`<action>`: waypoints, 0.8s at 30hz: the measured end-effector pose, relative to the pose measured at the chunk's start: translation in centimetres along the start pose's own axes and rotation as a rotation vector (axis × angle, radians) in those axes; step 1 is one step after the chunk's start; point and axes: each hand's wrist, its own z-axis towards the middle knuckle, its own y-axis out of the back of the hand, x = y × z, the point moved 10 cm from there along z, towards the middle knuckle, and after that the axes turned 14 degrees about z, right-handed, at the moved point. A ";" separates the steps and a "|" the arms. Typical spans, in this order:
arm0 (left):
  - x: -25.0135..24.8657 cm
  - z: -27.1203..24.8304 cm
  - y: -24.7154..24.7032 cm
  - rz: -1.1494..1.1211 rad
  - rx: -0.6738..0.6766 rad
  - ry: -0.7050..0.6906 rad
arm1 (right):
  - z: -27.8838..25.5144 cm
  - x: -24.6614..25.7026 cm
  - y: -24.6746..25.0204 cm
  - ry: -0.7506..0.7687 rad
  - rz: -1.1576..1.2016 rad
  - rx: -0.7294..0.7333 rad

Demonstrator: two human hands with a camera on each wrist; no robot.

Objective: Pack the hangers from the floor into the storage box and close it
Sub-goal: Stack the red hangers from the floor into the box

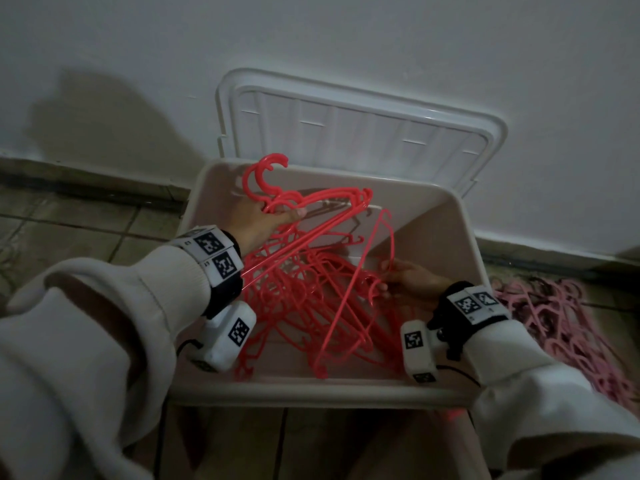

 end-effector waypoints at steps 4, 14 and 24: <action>0.2 0.1 -0.1 -0.012 0.021 0.000 | 0.3 -1.3 0.5 -0.103 -0.099 -0.043; 0.1 0.4 -0.4 -0.014 0.032 -0.058 | -1.2 -2.0 3.6 -0.373 -0.692 -0.191; 0.1 0.6 -0.7 -0.025 0.044 -0.097 | 1.0 -6.1 0.8 -0.489 -0.563 -0.017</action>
